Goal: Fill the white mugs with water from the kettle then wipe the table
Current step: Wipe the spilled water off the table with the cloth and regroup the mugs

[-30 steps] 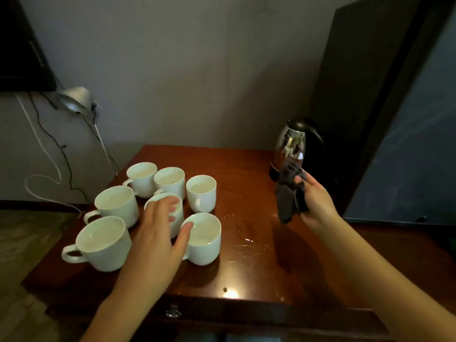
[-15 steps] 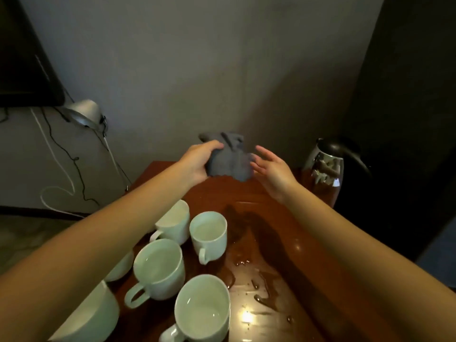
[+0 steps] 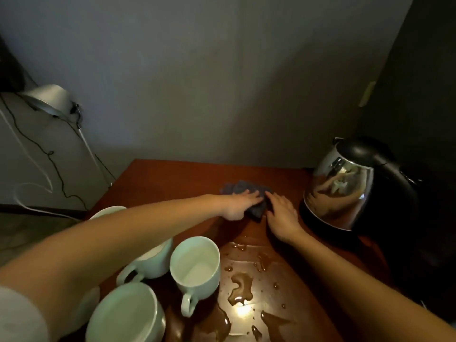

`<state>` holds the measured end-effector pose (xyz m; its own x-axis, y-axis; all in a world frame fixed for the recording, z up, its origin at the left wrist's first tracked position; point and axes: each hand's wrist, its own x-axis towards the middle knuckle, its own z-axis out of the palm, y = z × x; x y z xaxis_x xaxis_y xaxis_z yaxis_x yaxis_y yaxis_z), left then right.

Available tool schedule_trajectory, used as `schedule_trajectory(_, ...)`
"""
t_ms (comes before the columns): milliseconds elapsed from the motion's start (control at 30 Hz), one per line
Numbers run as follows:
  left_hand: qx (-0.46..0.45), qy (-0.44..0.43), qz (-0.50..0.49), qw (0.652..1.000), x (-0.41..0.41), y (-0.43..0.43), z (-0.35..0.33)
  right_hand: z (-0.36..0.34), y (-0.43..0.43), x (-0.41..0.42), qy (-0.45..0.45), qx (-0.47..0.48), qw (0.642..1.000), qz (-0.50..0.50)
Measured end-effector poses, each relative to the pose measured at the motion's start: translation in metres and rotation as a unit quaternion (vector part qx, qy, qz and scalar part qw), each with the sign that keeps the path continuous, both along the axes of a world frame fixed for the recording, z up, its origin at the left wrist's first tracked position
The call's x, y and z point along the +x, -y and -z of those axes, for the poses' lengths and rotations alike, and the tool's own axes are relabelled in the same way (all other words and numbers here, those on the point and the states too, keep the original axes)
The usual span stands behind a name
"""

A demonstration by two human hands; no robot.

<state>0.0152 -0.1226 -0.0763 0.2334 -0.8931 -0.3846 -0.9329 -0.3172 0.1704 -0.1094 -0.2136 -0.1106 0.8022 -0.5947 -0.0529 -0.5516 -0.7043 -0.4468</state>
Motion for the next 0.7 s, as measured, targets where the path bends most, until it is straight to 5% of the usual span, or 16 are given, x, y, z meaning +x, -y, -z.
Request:
schedule_trajectory(100, 0.048, 0.048, 0.032, 0.997, 0.028, -0.009, -0.005, 0.005, -0.003, -0.002, -0.021, -0.039, 0.999, -0.013)
schedule_trajectory(333, 0.072, 0.095, -0.223, 0.967, 0.132, -0.061, -0.026, 0.003, -0.003, 0.003, -0.127, -0.074, 0.987, -0.067)
schedule_trajectory(600, 0.103, 0.026, 0.050, 0.993, 0.028, -0.011, -0.011, -0.016, 0.007, 0.012, -0.181, -0.030, 0.978, -0.094)
schedule_trajectory(700, 0.104, 0.046, 0.034, 0.993, 0.053, -0.023, -0.017, -0.024, 0.010, 0.012, -0.189, -0.022, 0.976, -0.106)
